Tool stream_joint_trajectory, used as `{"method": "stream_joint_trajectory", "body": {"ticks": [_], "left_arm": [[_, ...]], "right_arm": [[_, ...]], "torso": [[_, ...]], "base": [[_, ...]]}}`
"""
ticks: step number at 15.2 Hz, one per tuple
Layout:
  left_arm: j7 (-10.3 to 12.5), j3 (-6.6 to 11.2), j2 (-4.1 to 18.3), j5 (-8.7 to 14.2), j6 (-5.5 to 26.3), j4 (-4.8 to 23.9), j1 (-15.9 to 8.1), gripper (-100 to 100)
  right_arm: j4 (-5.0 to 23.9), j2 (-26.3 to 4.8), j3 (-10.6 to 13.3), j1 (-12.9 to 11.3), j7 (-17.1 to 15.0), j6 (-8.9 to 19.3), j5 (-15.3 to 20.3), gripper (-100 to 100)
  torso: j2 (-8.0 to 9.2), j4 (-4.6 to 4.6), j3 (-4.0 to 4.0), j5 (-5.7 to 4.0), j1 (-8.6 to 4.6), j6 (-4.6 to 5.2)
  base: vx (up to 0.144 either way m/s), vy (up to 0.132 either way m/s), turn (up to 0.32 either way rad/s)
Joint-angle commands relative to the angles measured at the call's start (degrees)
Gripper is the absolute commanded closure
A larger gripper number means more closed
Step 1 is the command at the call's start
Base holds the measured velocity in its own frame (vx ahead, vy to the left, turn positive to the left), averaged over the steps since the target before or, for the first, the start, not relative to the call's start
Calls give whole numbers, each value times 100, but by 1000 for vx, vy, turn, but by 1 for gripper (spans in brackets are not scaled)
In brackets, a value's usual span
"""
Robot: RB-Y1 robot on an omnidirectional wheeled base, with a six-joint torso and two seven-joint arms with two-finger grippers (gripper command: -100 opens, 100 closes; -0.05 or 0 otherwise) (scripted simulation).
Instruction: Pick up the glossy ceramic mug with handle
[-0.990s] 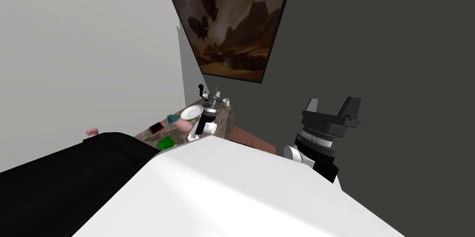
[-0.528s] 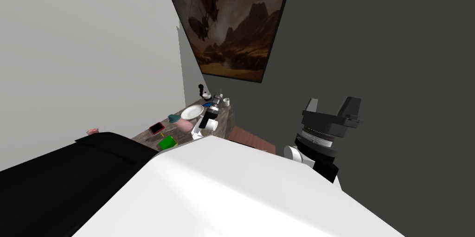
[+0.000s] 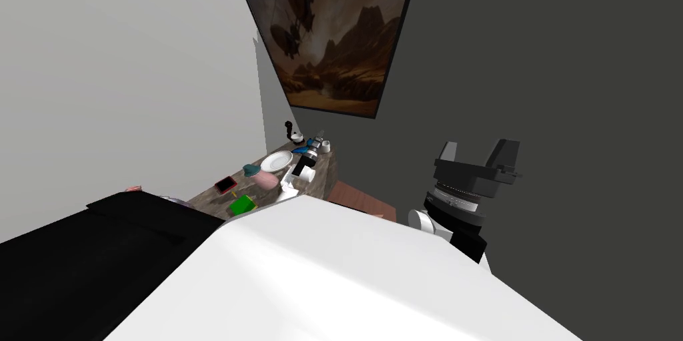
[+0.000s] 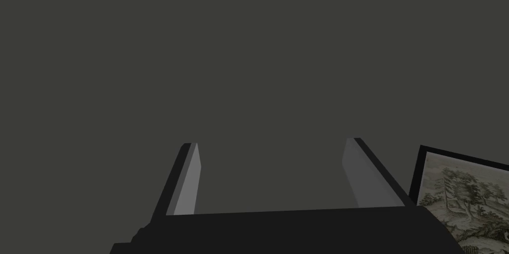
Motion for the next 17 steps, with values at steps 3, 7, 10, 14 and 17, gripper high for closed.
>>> {"method": "stream_joint_trajectory", "body": {"ticks": [3,7,10,14,17], "left_arm": [[-102,13,136,90,483,425,-320,-100],[-178,24,236,160,932,747,-586,-100],[-256,35,336,231,1311,1078,-859,-100],[-336,46,435,304,1697,1416,-1138,-100],[-417,57,533,378,2090,1759,-1422,-100]], "right_arm": [[0,0,0,0,0,0,0,0],[0,0,0,0,0,0,0,0],[0,0,0,0,0,0,0,0],[0,0,0,0,0,0,0,0],[0,0,0,0,0,0,0,0]], "torso": [[-1,0,0,0,-1,1],[-1,0,-1,0,-1,0],[0,0,0,0,0,-1],[-4,-1,-2,-1,-4,0],[-3,0,-2,-1,-3,1]], "base": [[-21,13,-28],[-19,14,-29],[-20,14,-33],[-12,8,-25],[-16,13,-40]]}}
